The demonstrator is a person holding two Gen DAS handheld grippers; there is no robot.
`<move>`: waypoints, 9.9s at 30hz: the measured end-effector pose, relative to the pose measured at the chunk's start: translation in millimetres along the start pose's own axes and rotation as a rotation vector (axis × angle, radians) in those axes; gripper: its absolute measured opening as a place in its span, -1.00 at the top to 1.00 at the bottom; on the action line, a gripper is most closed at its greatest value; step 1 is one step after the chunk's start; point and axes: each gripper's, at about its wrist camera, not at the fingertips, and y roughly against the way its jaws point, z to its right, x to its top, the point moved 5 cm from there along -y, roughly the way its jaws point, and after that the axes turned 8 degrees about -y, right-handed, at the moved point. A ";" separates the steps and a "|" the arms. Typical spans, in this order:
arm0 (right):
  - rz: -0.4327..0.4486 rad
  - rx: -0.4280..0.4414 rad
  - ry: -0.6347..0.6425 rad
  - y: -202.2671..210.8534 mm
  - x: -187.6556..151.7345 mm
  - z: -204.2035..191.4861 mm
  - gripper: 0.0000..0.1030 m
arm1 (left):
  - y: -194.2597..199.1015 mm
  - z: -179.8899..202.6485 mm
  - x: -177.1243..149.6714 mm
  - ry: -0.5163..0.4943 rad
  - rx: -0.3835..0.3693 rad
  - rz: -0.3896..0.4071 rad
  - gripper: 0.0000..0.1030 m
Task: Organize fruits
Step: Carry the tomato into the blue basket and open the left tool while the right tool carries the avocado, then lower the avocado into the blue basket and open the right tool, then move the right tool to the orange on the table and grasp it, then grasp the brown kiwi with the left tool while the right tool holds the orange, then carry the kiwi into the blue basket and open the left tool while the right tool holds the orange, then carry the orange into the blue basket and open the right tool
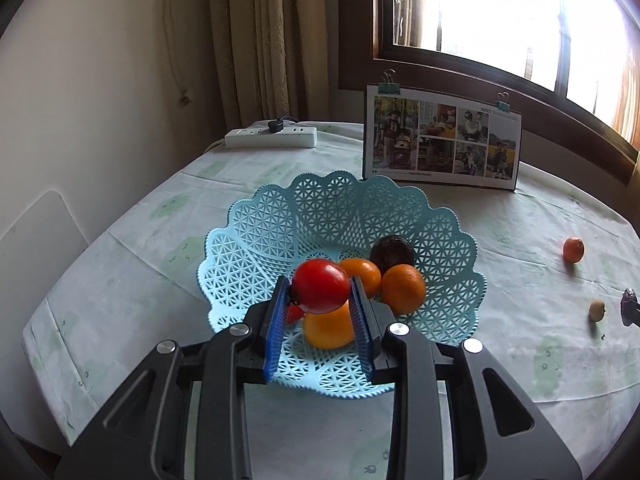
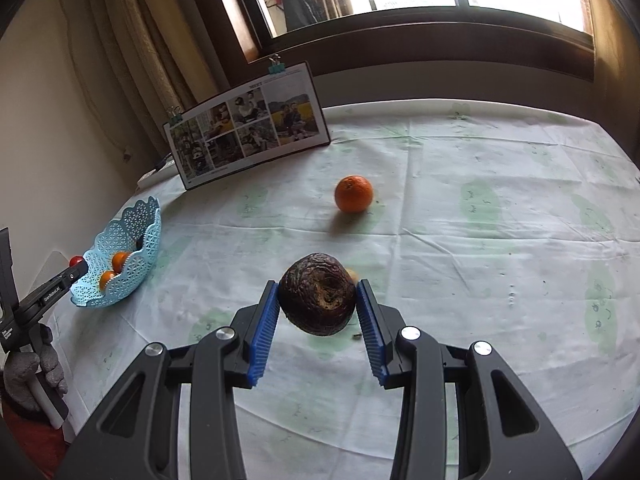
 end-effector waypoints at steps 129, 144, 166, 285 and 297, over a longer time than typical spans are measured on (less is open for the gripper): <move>-0.102 -0.132 -0.043 -99.6 83.1 59.5 0.24 | 6.7 189.4 19.5 -0.261 -0.248 0.008 -0.94; -0.052 -0.160 -0.116 -71.0 72.8 104.6 0.24 | -7.8 292.8 11.5 -0.383 -0.432 -0.057 -0.81; -0.038 -0.137 -0.124 -66.4 73.9 103.1 0.24 | -13.6 334.4 -5.7 -0.420 -0.551 -0.139 0.48; -0.092 0.153 0.313 -105.2 21.4 -227.9 0.24 | -36.3 -49.1 18.7 0.169 0.148 0.110 -0.45; -0.164 0.189 0.348 -143.2 18.4 -274.2 0.24 | -34.6 -79.4 12.2 0.271 0.249 0.098 -0.59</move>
